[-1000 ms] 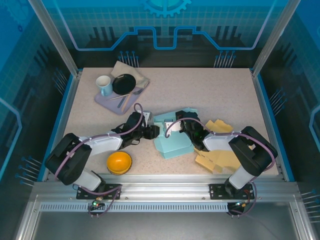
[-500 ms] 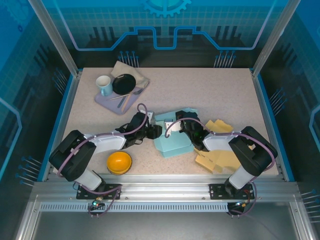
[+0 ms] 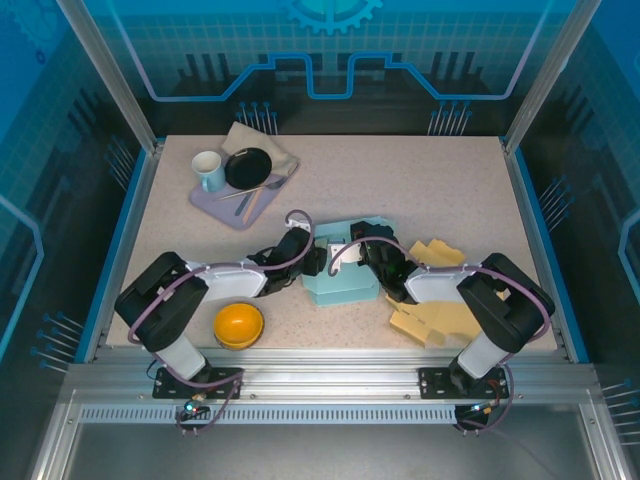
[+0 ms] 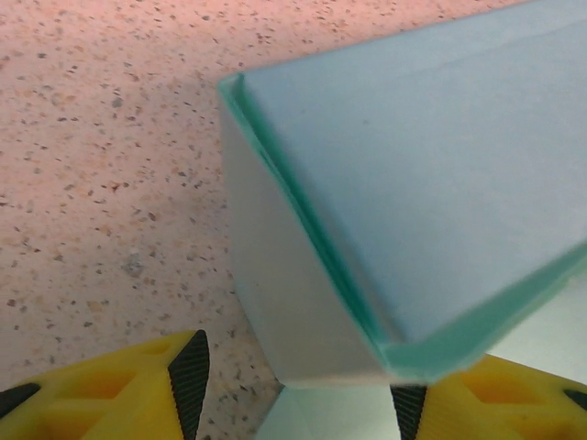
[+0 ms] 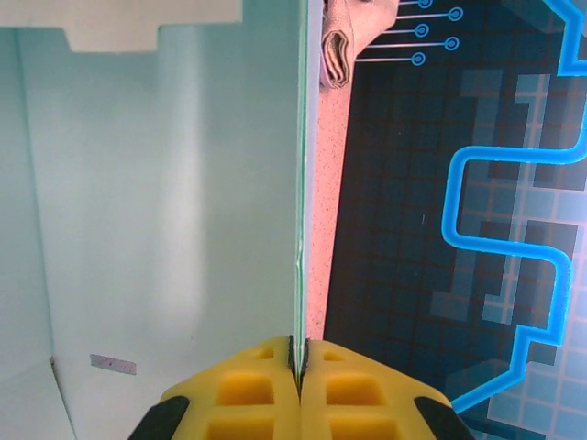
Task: Fold the paper box
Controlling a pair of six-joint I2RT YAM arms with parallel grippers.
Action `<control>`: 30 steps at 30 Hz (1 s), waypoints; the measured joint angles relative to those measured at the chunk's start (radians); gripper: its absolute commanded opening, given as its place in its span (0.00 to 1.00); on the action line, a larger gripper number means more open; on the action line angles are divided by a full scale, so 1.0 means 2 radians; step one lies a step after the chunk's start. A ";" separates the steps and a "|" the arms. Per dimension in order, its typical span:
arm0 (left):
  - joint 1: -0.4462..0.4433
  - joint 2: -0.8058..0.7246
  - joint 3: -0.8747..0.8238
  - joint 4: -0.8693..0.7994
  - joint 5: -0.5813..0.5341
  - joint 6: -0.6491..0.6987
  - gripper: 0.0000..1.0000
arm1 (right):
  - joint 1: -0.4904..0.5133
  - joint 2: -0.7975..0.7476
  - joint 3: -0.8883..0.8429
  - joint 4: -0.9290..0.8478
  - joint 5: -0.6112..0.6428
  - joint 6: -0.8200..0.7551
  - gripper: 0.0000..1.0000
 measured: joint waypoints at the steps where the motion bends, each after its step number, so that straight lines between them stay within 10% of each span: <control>1: -0.001 0.003 0.001 0.000 -0.007 0.001 0.57 | 0.000 -0.001 0.000 -0.001 0.000 0.000 0.00; 30: -0.012 0.058 0.086 -0.112 -0.151 -0.030 0.59 | 0.007 -0.014 -0.001 -0.020 -0.017 0.015 0.00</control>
